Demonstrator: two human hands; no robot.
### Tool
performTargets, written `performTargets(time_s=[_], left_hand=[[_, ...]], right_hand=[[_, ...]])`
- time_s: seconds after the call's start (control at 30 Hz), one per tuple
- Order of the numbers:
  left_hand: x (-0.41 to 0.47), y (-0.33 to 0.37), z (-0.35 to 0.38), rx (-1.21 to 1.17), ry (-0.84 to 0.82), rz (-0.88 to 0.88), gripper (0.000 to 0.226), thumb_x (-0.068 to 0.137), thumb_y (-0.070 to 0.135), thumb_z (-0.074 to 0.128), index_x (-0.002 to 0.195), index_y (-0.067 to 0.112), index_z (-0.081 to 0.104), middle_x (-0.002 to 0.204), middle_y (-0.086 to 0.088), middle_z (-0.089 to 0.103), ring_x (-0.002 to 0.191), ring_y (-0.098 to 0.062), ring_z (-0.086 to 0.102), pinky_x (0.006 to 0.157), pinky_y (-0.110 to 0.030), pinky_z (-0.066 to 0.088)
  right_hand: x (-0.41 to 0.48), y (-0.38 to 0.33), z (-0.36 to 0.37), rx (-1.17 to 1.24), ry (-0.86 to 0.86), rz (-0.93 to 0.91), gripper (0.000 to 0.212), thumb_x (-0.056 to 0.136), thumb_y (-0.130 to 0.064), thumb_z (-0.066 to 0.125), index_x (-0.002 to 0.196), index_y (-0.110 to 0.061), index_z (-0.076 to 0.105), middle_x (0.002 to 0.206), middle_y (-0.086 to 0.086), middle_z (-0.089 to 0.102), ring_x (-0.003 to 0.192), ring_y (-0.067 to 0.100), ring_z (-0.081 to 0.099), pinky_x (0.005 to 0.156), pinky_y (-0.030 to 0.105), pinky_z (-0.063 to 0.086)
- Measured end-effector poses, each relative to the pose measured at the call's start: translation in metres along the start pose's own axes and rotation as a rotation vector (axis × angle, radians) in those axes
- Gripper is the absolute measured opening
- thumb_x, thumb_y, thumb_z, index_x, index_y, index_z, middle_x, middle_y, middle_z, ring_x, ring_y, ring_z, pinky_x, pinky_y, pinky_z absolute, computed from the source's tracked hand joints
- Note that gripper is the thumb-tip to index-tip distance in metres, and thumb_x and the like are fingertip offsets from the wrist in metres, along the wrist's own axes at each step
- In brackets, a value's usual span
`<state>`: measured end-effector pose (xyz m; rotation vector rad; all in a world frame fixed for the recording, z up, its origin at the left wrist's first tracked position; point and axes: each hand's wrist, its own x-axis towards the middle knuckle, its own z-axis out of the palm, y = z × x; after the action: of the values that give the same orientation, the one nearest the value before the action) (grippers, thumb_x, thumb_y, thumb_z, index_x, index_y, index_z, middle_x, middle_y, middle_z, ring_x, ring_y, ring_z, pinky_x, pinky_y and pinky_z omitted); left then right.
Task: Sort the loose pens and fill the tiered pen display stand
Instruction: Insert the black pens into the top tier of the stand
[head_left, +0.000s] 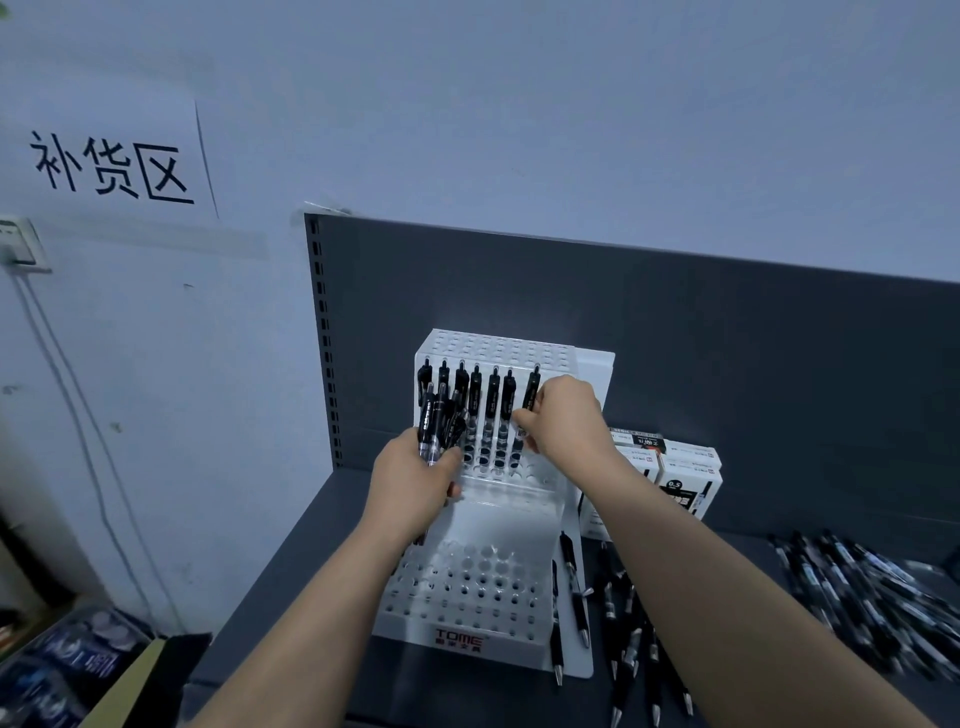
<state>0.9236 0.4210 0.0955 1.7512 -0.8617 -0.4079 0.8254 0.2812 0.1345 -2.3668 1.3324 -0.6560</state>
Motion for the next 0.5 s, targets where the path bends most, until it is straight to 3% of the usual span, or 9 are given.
performTargets(time_s=[0.13, 0.3, 0.5], left_hand=[[0.001, 0.000, 0.001, -0.002, 0.004, -0.005, 0.007, 0.094, 0.019, 0.057, 0.092, 0.013, 0.058, 0.078, -0.010, 0.068, 0.040, 0.002, 0.056, 0.037, -0.010, 0.036], [0.001, -0.001, 0.000, -0.010, -0.005, -0.006, 0.007, 0.094, 0.018, 0.058, 0.092, 0.012, 0.058, 0.077, -0.009, 0.068, 0.040, 0.001, 0.057, 0.037, -0.011, 0.036], [-0.003, 0.005, 0.001, -0.242, -0.057, -0.043, 0.018, 0.091, 0.014, 0.064, 0.098, -0.002, 0.060, 0.083, -0.018, 0.070, 0.061, -0.017, 0.067, 0.059, -0.029, 0.060]], right_hand=[[0.000, -0.002, 0.000, -0.036, -0.016, -0.013, 0.029, 0.088, -0.020, 0.063, 0.064, -0.004, 0.058, 0.066, 0.011, 0.059, 0.062, 0.027, 0.058, 0.059, 0.028, 0.050], [-0.003, -0.003, 0.006, -0.069, -0.039, -0.023, 0.035, 0.090, -0.022, 0.063, 0.061, -0.007, 0.052, 0.063, 0.010, 0.059, 0.059, 0.027, 0.056, 0.063, 0.033, 0.053], [-0.007, 0.010, 0.002, 0.108, -0.095, 0.042, 0.032, 0.087, -0.024, 0.070, 0.062, -0.005, 0.063, 0.058, 0.009, 0.068, 0.046, 0.017, 0.061, 0.065, 0.033, 0.059]])
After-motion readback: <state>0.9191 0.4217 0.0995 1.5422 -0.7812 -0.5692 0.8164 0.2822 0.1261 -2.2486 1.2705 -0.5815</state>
